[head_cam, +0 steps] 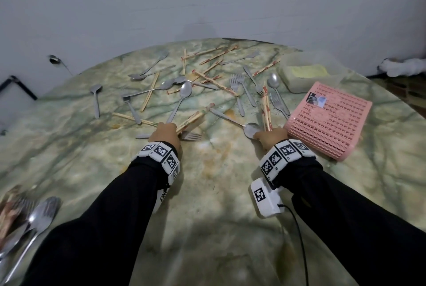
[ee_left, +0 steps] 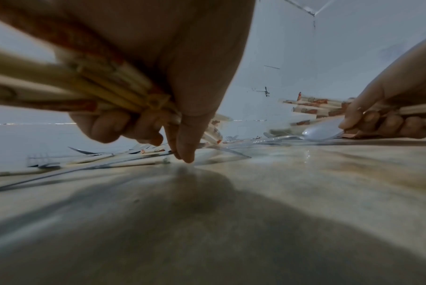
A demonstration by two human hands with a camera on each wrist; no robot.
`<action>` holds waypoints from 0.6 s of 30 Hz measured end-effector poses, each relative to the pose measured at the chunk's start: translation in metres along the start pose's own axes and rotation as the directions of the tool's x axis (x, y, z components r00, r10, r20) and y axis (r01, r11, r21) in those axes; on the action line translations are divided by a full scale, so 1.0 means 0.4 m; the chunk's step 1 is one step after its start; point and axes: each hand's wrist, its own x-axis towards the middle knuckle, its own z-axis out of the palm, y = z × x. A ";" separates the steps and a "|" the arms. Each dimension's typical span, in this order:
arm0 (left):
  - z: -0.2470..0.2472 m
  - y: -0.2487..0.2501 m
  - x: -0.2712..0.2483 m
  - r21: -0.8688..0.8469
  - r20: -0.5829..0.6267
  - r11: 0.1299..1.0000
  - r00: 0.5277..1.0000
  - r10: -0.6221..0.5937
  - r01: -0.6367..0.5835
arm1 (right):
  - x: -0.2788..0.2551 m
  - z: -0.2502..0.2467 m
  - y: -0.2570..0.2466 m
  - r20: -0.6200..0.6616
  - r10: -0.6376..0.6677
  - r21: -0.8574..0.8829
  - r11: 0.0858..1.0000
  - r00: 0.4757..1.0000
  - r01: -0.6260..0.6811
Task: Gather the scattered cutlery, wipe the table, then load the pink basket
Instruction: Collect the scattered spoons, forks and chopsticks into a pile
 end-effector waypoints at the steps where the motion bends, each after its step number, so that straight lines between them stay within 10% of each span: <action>1: 0.002 -0.002 -0.002 -0.012 0.002 1.000 1.000 0.000 0.000 | 0.001 0.002 -0.002 0.008 -0.001 0.024 1.000 1.000 0.001; 18: -0.091 0.017 -0.077 -0.346 -0.118 0.929 0.989 0.094 -0.129 | -0.072 -0.032 -0.038 -0.120 -0.151 0.442 0.877 0.981 0.190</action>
